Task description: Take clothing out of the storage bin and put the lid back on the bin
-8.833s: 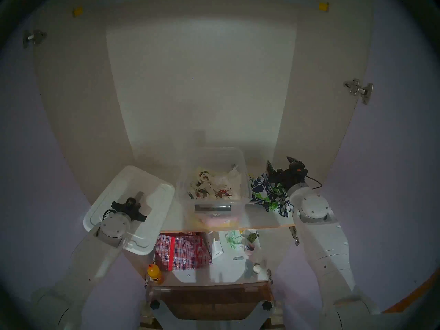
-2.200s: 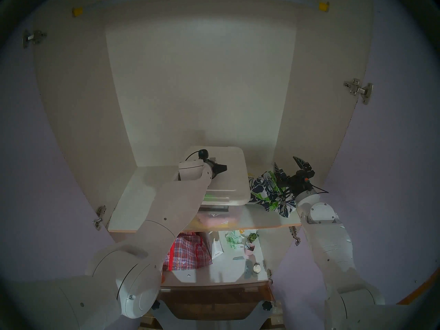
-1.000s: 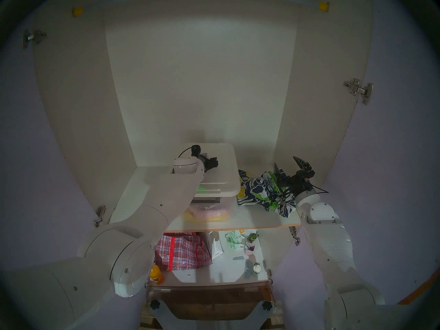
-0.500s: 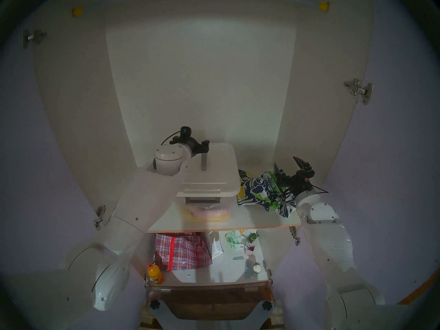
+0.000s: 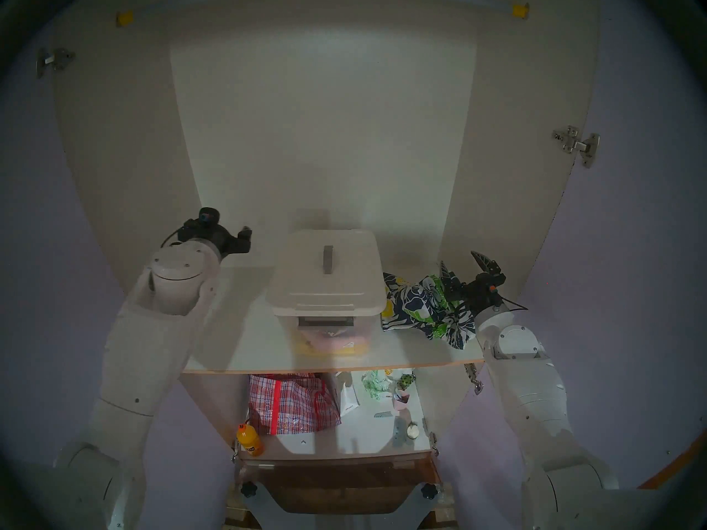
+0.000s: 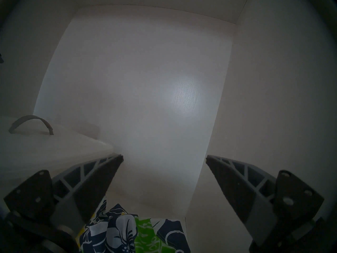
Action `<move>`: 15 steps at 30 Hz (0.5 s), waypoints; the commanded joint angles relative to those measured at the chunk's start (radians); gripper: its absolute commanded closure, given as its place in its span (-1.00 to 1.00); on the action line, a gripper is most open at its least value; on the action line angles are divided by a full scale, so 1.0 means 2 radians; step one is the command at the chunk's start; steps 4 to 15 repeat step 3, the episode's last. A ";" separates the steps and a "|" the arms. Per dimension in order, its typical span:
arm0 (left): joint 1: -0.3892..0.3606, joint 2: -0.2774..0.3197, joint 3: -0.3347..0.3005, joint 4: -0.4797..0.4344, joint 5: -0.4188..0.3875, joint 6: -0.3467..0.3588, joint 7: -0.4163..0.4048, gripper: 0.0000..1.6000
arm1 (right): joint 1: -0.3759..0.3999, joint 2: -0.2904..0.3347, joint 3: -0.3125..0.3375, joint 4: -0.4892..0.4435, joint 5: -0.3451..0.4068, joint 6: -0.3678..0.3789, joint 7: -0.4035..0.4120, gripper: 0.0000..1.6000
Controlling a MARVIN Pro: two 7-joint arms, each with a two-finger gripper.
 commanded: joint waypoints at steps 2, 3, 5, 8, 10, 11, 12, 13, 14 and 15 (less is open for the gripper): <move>0.001 0.011 0.001 0.007 -0.003 0.000 -0.010 -1.00 | 0.011 0.000 0.003 -0.011 0.002 -0.010 -0.001 -1.00; 0.001 0.011 0.001 0.007 -0.003 0.000 -0.010 -1.00 | 0.011 0.000 0.003 -0.011 0.002 -0.010 -0.001 -1.00; 0.001 0.011 0.001 0.007 -0.003 0.000 -0.010 -1.00 | 0.011 0.000 0.003 -0.011 0.002 -0.010 -0.001 -1.00; 0.001 0.011 0.001 0.007 -0.003 0.000 -0.010 -1.00 | 0.011 0.000 0.003 -0.011 0.002 -0.010 -0.001 -1.00; 0.001 0.011 0.001 0.007 -0.003 0.000 -0.010 -1.00 | 0.011 0.000 0.003 -0.011 0.002 -0.010 -0.001 -1.00; 0.001 0.011 0.001 0.007 -0.003 0.000 -0.010 -1.00 | 0.011 0.000 0.003 -0.011 0.002 -0.010 -0.001 -1.00; 0.001 0.011 0.001 0.007 -0.003 0.000 -0.010 -1.00 | 0.011 0.000 0.003 -0.011 0.002 -0.010 -0.001 -1.00; 0.001 0.011 0.001 0.007 -0.003 0.000 -0.010 -1.00 | 0.011 0.000 0.003 -0.011 0.002 -0.010 -0.001 -1.00; 0.001 0.011 0.001 0.007 -0.003 0.000 -0.010 -1.00 | 0.011 0.000 0.003 -0.011 0.002 -0.010 -0.001 -1.00; 0.001 0.011 0.001 0.007 -0.003 0.000 -0.010 -1.00 | 0.011 0.000 0.003 -0.011 0.002 -0.010 -0.001 -1.00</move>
